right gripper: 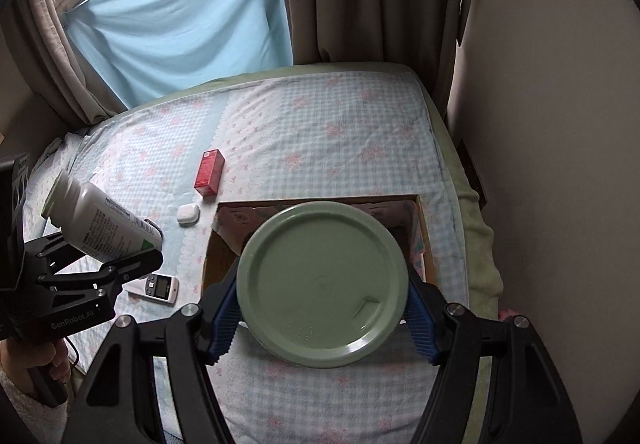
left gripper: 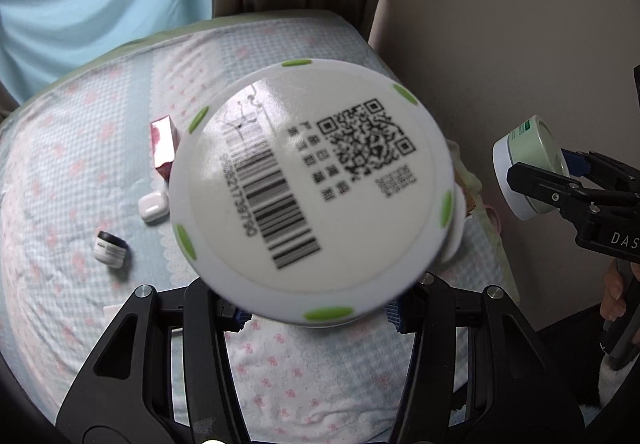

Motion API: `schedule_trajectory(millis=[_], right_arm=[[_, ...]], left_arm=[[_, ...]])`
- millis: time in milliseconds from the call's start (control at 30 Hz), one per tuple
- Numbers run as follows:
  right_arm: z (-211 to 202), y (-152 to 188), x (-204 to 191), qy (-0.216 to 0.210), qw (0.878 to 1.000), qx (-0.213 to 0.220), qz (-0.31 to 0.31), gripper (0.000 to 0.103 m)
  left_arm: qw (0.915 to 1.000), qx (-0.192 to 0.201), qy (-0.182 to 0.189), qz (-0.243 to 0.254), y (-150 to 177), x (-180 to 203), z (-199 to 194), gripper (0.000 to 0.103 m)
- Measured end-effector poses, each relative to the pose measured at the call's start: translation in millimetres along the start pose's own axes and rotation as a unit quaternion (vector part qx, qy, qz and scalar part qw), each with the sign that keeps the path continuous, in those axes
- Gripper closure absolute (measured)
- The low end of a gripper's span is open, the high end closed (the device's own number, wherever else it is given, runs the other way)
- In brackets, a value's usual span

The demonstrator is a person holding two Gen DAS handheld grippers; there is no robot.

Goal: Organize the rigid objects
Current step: 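Carry the pill bottle and pale green jar over the cardboard box, then lower and release the pill bottle and green jar into the box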

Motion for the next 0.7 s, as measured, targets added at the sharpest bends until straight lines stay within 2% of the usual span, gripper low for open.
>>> schedule_trajectory(millis=[233, 367, 700], right_arm=[[48, 16, 41, 0.001, 0.999, -0.041, 0.03, 0.037], [77, 24, 56, -0.006, 0.997, -0.054, 0.05, 0.037], [130, 35, 68, -0.01, 0.996, -0.051, 0.075, 0.037]], left_arm=[[0.9985, -0.053, -0.009, -0.008, 3, 1, 64, 0.056], [0.9969, -0.076, -0.022, -0.006, -8, -5, 103, 0.056], [0.9876, -0.118, -0.061, 0.083, -24, 4, 175, 0.056]])
Point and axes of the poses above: each gripper's, at about its wrist camera, not at the fingertips, and z roughly the way its jaws point, x to its right, y to its underside, the point moved 7 cm from there along z, roughly the way its jaws point, and after that the axes turned 7 degrees about -y, right-handed, at the moved point
